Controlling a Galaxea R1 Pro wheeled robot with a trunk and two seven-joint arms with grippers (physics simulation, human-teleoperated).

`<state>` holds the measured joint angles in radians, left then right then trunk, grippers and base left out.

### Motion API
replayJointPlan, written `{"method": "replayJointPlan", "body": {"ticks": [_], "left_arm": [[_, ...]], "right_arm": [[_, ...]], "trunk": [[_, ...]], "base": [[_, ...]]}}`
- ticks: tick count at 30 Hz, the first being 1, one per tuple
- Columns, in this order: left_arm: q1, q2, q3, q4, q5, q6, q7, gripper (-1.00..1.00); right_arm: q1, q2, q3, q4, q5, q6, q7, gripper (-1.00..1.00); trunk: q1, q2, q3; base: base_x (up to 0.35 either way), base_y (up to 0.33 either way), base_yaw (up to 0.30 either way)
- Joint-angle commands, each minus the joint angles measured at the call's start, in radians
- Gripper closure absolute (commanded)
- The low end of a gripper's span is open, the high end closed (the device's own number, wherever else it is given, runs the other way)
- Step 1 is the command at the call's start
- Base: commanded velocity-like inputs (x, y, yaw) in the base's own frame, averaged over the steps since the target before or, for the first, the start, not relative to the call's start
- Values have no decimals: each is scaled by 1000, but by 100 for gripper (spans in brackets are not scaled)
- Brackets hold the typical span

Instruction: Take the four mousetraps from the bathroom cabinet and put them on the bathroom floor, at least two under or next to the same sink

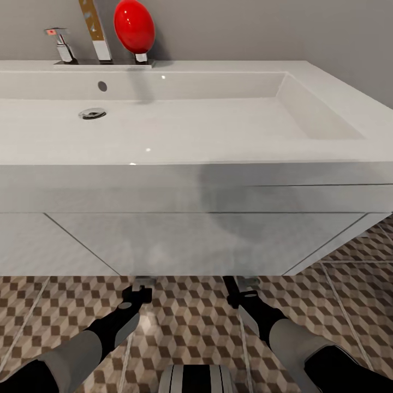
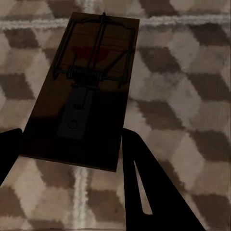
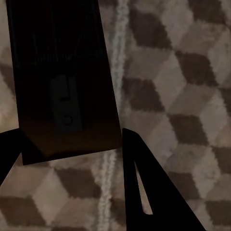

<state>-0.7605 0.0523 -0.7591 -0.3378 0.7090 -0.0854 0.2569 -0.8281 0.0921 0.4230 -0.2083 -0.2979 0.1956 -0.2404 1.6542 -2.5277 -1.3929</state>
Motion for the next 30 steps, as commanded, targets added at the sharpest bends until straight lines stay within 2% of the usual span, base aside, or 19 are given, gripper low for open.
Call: {"method": "replayJointPlan", "body": {"ticks": [1,21,24,30], "left_arm": [[-1,1,-8,0,6,-2,6,100],[0,-1,-8,6,4,-9,5,100],[-1,-3,-8,6,3,-9,5,100],[-1,-4,-7,6,1,-12,5,100]], "right_arm": [[0,0,8,-2,-12,5,-5,100],[1,0,-5,-2,-14,20,-4,100],[2,4,-8,-2,-21,20,-4,100],[1,10,-9,-2,-61,19,-4,100]], "trunk": [[0,0,-1],[0,0,-1],[0,0,-1],[0,0,-1]], "base": [[0,0,0],[0,0,0],[0,0,0],[0,0,0]]}}
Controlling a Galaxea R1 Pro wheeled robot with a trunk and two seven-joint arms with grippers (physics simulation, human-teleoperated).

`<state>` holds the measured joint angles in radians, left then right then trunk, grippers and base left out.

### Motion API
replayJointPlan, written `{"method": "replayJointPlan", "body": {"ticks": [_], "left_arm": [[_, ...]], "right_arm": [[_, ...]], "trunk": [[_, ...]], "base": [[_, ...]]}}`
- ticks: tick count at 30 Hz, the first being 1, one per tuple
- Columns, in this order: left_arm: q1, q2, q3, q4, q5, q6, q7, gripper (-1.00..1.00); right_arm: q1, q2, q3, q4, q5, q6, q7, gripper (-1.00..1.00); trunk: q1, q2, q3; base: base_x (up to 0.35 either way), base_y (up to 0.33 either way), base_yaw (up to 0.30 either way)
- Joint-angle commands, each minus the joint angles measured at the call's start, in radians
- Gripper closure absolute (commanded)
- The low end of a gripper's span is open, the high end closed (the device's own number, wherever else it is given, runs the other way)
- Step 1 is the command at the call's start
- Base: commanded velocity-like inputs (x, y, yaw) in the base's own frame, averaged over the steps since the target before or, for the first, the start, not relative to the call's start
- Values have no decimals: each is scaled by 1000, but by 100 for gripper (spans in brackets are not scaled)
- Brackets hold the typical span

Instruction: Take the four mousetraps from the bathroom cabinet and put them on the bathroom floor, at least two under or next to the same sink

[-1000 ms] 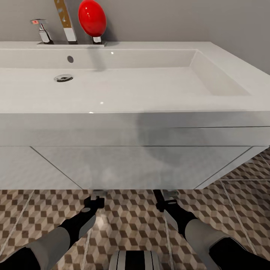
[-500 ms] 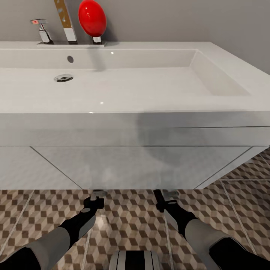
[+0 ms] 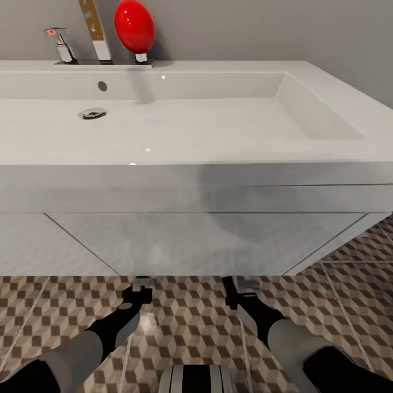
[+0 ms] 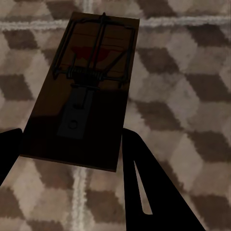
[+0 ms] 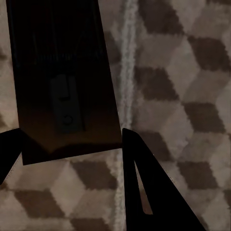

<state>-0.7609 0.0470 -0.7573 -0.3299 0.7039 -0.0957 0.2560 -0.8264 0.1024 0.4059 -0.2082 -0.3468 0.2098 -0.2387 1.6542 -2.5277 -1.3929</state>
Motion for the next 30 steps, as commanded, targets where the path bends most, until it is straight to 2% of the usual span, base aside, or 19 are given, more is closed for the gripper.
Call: {"method": "replayJointPlan", "body": {"ticks": [1,21,30], "left_arm": [[-1,1,-8,-2,5,-4,6,100],[0,1,-6,-22,4,-10,15,100],[0,0,2,-22,18,-7,23,100]], "right_arm": [[0,0,8,-2,-18,4,-5,100],[2,4,11,-2,-15,-7,-4,100],[1,-1,10,-3,-18,-7,-4,100]], "trunk": [[0,0,-1],[0,0,-1],[0,0,-1]], "base": [[0,0,0],[-8,0,0],[0,0,0]]}}
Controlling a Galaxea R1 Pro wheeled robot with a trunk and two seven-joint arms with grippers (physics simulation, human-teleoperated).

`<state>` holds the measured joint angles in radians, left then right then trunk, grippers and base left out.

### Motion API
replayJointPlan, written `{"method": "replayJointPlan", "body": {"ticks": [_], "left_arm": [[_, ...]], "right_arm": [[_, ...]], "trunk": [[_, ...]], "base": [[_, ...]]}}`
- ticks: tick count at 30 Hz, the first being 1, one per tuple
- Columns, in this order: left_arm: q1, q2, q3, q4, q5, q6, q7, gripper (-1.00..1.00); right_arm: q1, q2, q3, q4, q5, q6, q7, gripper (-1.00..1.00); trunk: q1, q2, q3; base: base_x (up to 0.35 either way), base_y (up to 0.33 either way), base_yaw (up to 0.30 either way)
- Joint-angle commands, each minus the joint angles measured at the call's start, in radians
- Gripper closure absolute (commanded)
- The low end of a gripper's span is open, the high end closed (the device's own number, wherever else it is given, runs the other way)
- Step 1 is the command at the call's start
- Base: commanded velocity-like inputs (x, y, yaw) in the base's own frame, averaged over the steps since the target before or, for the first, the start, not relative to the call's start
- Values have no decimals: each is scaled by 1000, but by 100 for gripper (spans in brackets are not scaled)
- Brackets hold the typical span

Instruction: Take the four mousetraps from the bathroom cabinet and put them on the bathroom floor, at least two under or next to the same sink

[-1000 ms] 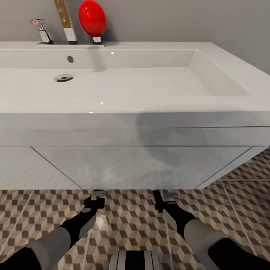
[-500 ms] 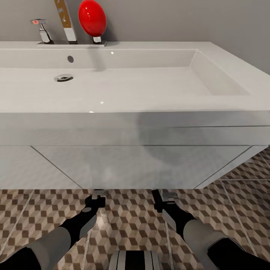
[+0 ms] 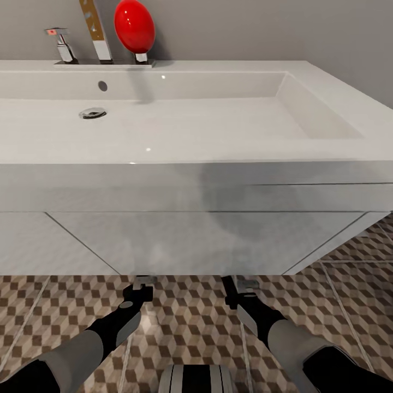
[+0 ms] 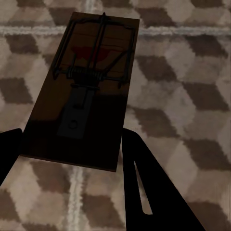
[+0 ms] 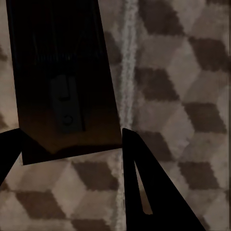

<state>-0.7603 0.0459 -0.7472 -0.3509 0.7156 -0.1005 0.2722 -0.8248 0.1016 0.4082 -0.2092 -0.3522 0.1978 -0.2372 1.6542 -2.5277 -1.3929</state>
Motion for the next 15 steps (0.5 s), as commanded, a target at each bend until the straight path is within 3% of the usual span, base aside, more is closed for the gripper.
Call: {"method": "replayJointPlan", "body": {"ticks": [1,9,15], "left_arm": [[-1,1,-8,-2,7,-2,7,100],[-1,1,-6,-2,8,-1,7,100],[-1,0,-7,-3,8,-2,7,100]], "right_arm": [[0,-1,8,-2,-12,5,-5,100],[1,-2,8,-2,-14,5,-5,100],[1,-5,8,-3,-14,5,-5,100]], "trunk": [[0,0,-1],[3,-2,-28],[3,-2,-28]], "base": [[0,0,0],[0,0,0],[0,0,0]]}}
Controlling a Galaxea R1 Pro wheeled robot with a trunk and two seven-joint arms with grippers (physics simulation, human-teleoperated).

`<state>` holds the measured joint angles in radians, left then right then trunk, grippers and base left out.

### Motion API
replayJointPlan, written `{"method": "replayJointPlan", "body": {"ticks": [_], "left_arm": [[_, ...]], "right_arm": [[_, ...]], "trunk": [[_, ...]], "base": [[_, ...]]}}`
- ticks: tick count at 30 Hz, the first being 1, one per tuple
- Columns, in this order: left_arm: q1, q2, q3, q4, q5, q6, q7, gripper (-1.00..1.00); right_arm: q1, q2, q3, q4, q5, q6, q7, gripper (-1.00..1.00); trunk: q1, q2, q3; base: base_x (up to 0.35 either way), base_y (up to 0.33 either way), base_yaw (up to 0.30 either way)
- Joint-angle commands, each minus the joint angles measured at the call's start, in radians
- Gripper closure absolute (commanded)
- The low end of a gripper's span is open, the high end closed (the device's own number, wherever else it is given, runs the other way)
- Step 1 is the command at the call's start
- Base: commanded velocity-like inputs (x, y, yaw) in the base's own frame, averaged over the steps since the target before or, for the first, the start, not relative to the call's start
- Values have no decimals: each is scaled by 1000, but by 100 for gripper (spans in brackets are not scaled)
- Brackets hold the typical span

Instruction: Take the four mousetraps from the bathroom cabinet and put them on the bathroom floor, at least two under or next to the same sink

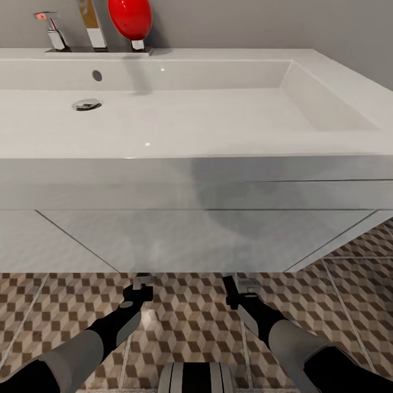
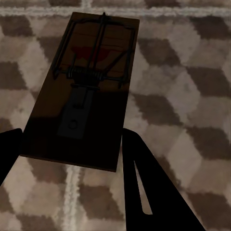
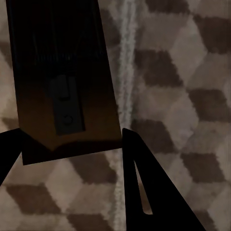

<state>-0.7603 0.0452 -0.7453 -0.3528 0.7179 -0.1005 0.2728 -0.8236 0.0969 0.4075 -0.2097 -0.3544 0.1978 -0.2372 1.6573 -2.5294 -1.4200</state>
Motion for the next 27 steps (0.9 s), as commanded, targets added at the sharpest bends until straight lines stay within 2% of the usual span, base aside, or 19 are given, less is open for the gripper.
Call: {"method": "replayJointPlan", "body": {"ticks": [1,6,12,27], "left_arm": [[-1,1,-9,-1,6,-3,6,100],[-1,-1,-9,-3,6,-4,6,100],[-1,-5,-9,-3,6,-3,6,100],[-1,-5,-9,-3,6,-4,6,100]], "right_arm": [[-1,-1,8,-2,-12,5,-5,100],[0,-3,8,-2,-12,5,-5,100],[0,-3,8,-2,-12,5,-5,100],[0,-3,8,-2,-10,5,-5,100]], "trunk": [[0,0,-1],[0,0,-1],[3,-2,-24],[3,-2,-24]], "base": [[0,0,0],[0,0,0],[0,0,0],[0,0,0]]}}
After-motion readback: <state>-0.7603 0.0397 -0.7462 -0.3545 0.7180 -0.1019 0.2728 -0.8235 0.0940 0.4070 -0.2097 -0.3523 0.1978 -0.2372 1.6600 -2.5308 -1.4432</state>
